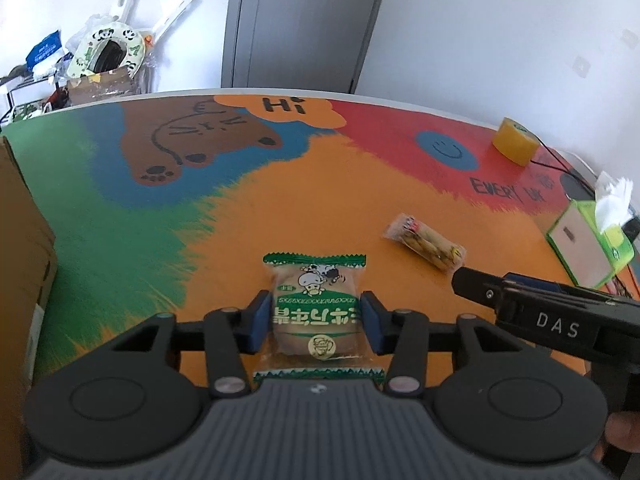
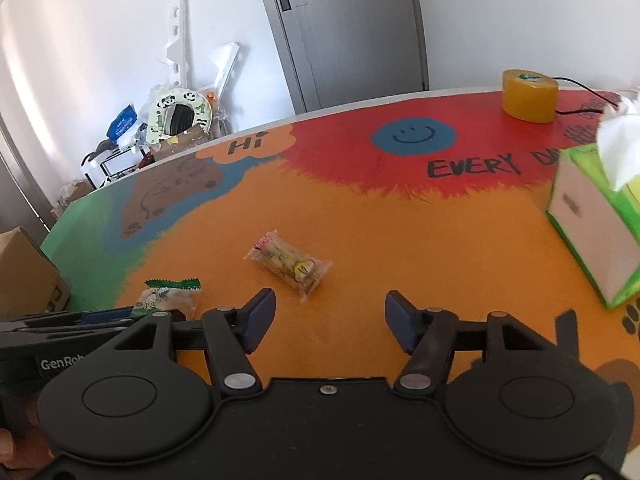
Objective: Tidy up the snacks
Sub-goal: 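Grasp the small yellow-wrapped candy with the right tool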
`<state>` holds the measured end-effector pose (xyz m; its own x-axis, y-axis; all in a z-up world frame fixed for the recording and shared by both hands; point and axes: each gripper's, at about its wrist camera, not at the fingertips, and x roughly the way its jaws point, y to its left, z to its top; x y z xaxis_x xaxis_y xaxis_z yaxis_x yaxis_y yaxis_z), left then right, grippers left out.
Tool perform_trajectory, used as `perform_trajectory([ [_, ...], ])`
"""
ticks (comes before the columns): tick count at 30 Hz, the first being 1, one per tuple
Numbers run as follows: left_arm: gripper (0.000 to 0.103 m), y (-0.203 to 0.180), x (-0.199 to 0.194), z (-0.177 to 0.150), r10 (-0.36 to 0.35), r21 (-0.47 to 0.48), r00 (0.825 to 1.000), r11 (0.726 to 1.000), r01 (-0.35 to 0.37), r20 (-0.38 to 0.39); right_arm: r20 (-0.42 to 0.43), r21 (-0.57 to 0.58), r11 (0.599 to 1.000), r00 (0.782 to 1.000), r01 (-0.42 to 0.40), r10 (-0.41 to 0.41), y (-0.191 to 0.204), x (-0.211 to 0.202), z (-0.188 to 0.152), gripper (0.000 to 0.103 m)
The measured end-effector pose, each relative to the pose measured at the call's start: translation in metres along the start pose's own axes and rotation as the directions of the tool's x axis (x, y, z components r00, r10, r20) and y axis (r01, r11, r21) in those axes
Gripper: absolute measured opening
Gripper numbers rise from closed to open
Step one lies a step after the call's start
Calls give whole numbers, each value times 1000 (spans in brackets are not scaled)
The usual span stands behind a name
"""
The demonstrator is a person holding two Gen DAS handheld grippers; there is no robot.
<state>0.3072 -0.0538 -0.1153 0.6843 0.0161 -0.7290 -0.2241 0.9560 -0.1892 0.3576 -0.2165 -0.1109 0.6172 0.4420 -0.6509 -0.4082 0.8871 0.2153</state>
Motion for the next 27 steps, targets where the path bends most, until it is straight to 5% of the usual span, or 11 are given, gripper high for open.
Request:
perform_trajectory([
  [4, 47, 8, 2, 5, -1, -12, 1000, 1000, 1, 3, 11, -26, 1000, 1000, 11, -10, 10, 11, 4, 74],
  [15, 47, 25, 11, 19, 33, -32, 999, 999, -32, 19, 18, -107, 990, 995, 96, -94, 33, 42, 16, 76],
  [18, 47, 27, 12, 20, 36, -34, 999, 999, -35, 21, 31, -106, 987, 992, 123, -121, 34, 44, 18, 55],
  [21, 47, 27, 12, 21, 40, -37, 999, 999, -39, 21, 29, -114, 987, 993, 117, -114, 33, 41, 20, 23],
  [27, 47, 25, 2, 16, 25, -25, 999, 999, -24, 35, 5, -49, 999, 1000, 21, -21, 28, 26, 15, 19],
])
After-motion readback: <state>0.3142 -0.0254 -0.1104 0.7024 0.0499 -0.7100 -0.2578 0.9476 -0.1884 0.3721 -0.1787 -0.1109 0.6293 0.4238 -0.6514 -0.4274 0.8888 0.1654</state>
